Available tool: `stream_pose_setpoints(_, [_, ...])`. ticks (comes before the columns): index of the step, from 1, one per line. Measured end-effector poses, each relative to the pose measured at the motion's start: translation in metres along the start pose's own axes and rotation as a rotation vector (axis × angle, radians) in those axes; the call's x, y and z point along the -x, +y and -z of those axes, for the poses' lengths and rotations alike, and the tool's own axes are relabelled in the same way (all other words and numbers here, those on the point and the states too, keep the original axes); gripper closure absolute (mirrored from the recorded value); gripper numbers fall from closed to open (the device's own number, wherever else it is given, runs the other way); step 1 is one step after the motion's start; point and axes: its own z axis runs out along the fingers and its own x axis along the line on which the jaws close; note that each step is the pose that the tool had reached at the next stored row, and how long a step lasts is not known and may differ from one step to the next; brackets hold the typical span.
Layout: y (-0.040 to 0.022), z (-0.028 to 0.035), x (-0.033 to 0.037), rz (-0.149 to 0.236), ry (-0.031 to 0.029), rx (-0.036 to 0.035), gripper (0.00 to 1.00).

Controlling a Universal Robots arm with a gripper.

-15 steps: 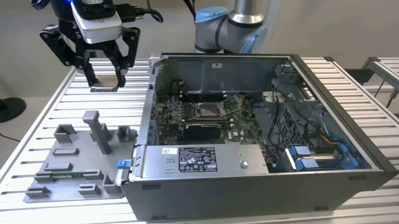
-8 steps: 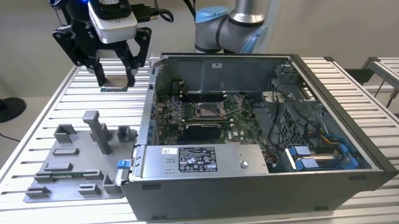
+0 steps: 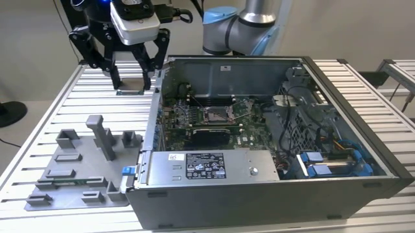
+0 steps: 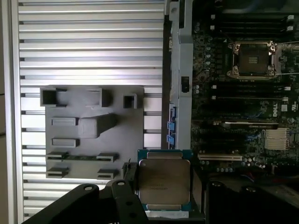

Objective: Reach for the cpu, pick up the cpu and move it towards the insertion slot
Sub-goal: 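Pick up the cpu and move it towards the insertion slot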

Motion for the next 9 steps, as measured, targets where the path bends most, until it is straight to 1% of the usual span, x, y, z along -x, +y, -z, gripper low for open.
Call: stream_pose_setpoints(9, [0.0003,0.0004,0.0207,0.000,0.0001,0.0001,1.00])
